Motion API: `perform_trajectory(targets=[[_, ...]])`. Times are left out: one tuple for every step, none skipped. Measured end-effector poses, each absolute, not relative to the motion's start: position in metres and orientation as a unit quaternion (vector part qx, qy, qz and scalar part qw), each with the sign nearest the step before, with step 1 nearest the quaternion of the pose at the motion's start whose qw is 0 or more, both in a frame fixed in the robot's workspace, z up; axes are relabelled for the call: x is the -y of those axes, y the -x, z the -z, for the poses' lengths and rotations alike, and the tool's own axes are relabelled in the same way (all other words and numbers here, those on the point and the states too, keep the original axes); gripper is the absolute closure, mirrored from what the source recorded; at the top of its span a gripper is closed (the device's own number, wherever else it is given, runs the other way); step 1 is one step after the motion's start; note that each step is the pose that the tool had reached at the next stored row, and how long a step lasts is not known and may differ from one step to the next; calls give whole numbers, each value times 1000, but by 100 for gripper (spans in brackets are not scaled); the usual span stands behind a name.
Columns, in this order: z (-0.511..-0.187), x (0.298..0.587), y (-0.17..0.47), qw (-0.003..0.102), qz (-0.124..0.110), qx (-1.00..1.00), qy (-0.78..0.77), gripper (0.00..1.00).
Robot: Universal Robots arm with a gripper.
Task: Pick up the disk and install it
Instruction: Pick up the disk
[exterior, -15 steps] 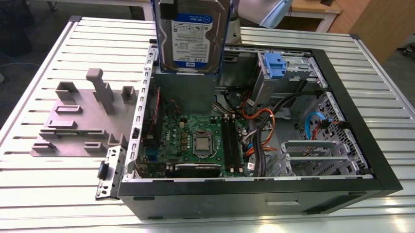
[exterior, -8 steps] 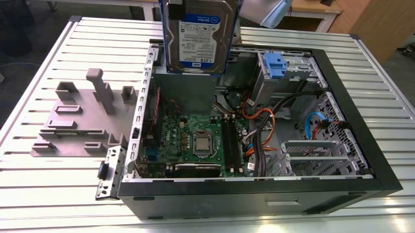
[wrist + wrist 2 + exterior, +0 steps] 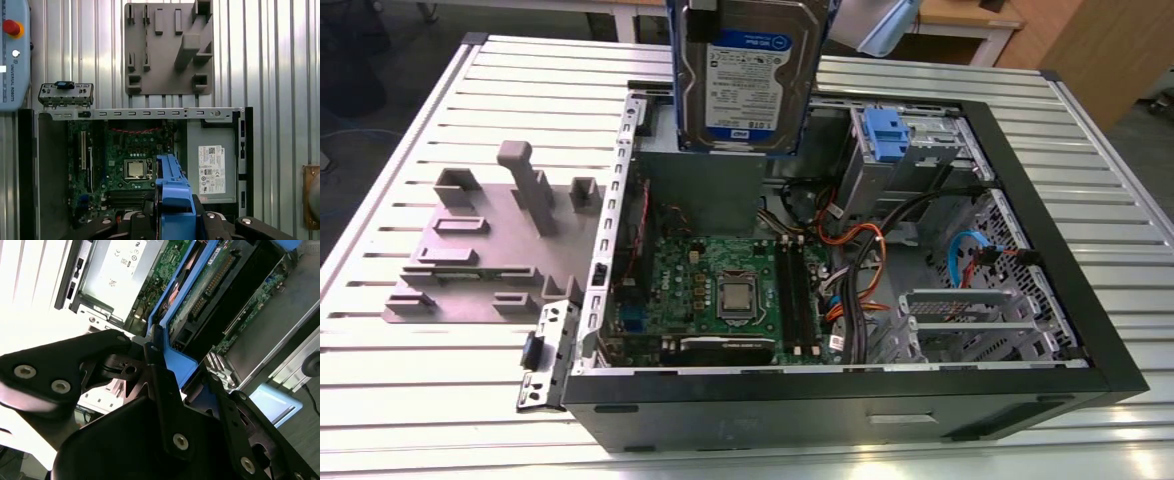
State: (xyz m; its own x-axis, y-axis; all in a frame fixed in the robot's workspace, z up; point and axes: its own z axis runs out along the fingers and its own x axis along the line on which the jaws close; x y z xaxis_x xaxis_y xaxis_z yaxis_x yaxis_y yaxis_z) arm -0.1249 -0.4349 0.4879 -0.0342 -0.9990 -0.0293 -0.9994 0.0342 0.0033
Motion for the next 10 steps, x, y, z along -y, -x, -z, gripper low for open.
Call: perform_trajectory(targets=[[-488,435,123,9,-11,-719,695,63],[-488,435,122,9,-11,-719,695,63],[-488,435,120,9,-11,-719,695,63],[-488,435,119,9,-11,-719,695,63],[-488,435,117,9,-11,-719,695,63],[-488,435,116,9,-11,-719,695,63],[-488,435,114,9,-11,-719,695,63],[-488,435,113,9,-11,-719,695,63],[-488,435,112,9,-11,-719,695,63],[-488,435,110,9,-11,-719,695,63]])
